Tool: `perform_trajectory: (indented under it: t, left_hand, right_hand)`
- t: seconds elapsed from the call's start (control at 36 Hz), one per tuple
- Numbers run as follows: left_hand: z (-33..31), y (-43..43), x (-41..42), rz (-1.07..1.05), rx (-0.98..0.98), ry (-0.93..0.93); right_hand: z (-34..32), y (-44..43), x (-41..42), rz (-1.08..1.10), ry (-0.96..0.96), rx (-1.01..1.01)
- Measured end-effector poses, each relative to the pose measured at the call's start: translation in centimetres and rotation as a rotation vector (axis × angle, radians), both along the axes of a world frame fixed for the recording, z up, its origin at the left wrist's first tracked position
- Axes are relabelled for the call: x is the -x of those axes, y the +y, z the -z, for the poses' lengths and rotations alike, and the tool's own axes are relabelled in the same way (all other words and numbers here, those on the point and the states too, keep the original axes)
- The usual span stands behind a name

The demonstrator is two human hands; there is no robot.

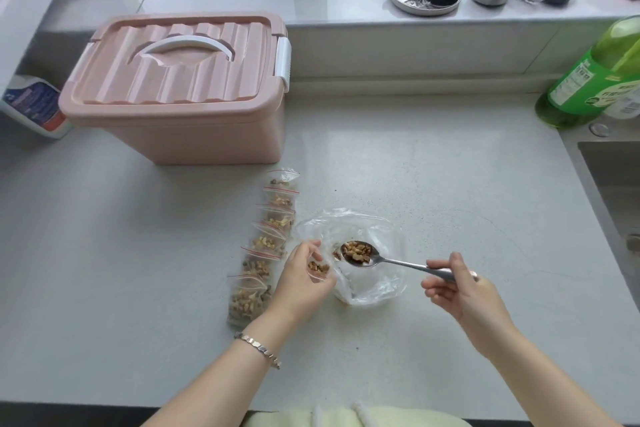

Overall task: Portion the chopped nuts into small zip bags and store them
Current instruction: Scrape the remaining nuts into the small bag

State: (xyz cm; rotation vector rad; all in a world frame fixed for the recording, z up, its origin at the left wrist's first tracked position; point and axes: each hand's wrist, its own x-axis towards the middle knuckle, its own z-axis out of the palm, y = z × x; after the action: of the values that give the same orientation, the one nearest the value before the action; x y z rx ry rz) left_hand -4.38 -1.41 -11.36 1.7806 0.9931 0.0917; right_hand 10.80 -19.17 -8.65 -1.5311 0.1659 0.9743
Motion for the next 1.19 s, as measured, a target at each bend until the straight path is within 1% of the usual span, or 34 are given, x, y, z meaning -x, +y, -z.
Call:
perform_trajectory:
  t: [0.08, 0.19, 0.33, 0.44, 0.5, 0.56, 0.67, 0.72, 0.83, 0.92, 0.97, 1.03, 1.08, 1.19]
  left_hand:
    - [-0.1, -0.3, 0.2, 0.057, -0.060, 0.033]
    - [0.4, -0.6, 0.4, 0.111, -0.127, 0.061]
    - [0.3, -1.0, 0.4, 0.134, -0.157, 0.071]
    - [0.2, -1.2, 0.7, 0.083, -0.148, 0.023]
    - [0.1, -1.2, 0.9, 0.045, -0.131, -0.010]
    - [-0.1, -1.3, 1.2, 0.018, -0.110, -0.036]
    - [-0.4, -1.6, 1.6, -0.022, -0.077, -0.053]
    - [-0.6, -1.7, 1.7, -0.040, -0.061, -0.050]
    - [-0.7, -1.9, 1.9, -0.053, -0.042, -0.035]
    - [-1.0, -1.9, 2.1, -0.086, -0.032, -0.024]
    - [-1.3, -2.0, 2.3, -0.116, -0.021, -0.037]
    - [-1.5, -2.0, 2.5, -0.142, -0.023, -0.044]
    - [-1.7, -1.9, 2.7, -0.158, -0.023, -0.039]
    - [-1.9, -1.9, 2.5, -0.179, -0.015, -0.018]
  right_hand:
    - [-2.5, 0.5, -0.3, -0.060, -0.145, 0.005]
    - [-5.6, 1.7, 0.0, -0.142, -0.279, -0.024]
    - [-7.5, 3.2, 2.0, -0.328, -0.493, -0.049]
    - [-7.3, 3.4, 3.5, -0.564, -0.818, 0.004]
    - [-7.1, 3.3, 3.9, -0.645, -0.998, -0.010]
    - [-7.2, 3.1, 4.1, -0.667, -1.114, -0.038]
    - [-7.3, 2.8, 4.0, -0.632, -1.214, -0.077]
    - [-7.3, 2.6, 3.9, -0.597, -1.208, -0.096]
    - [-7.2, 2.2, 3.6, -0.478, -1.110, -0.134]
    - [-7.7, 1.9, 3.1, -0.295, -1.092, -0.155]
    - [-8.2, 1.8, 2.5, -0.163, -1.066, -0.128]
    - [-8.8, 1.7, 1.4, -0.080, -1.027, -0.083]
    - [-9.1, 2.0, 0.2, -0.092, -1.025, -0.014]
    - [-8.3, 3.5, -1.8, -0.277, -0.932, 0.111]
